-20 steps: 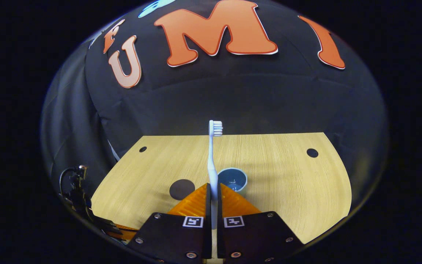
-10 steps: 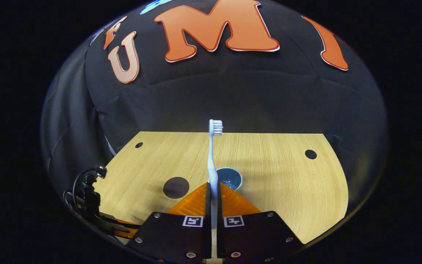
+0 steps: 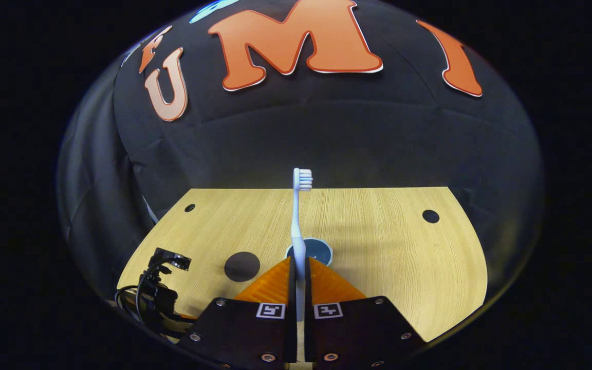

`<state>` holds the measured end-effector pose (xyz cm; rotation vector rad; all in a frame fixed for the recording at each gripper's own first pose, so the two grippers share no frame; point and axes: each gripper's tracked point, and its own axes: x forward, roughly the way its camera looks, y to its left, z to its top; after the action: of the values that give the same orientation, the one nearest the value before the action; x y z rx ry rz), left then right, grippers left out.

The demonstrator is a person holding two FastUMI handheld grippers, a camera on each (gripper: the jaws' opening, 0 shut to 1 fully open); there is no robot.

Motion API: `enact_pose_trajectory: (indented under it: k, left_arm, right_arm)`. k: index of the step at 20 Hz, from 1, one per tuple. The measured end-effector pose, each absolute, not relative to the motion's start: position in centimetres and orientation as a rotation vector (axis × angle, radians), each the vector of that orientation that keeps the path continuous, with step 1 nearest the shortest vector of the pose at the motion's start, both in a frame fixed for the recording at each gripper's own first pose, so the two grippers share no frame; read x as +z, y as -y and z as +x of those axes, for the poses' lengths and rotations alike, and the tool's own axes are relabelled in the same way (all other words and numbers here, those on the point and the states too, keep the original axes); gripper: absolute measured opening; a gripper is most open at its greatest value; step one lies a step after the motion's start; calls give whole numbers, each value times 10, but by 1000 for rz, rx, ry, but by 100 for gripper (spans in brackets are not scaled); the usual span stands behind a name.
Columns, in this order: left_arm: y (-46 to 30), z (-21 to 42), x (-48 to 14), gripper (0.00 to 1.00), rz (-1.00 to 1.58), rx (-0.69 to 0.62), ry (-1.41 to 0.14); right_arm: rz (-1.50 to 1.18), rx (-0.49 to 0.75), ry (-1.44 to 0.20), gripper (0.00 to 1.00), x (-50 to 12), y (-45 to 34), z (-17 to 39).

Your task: Put the toothbrush and toothpaste on the desktop into the cup, then pick up the cup and place it on the coaster on the desktop.

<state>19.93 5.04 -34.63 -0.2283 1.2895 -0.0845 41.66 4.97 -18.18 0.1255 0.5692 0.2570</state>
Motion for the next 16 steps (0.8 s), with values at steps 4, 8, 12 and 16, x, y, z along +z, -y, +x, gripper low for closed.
enact_pose_trajectory:
  k: [4,8,12,16]
  left_arm:
    - [-48,198,-345,34,-234,-60,-1307]
    - [-32,200,-338,10,-317,-136,-1269]
    - [-36,202,-333,3,-318,-175,-1215]
    - [-43,206,-318,2,-328,-174,-1154]
  right_arm:
    - [124,253,-569,6,-183,-48,418]
    - [127,258,-574,6,-186,-50,417]
    - [125,266,-585,6,-191,-52,414]
    - [120,274,-576,6,-191,-53,414]
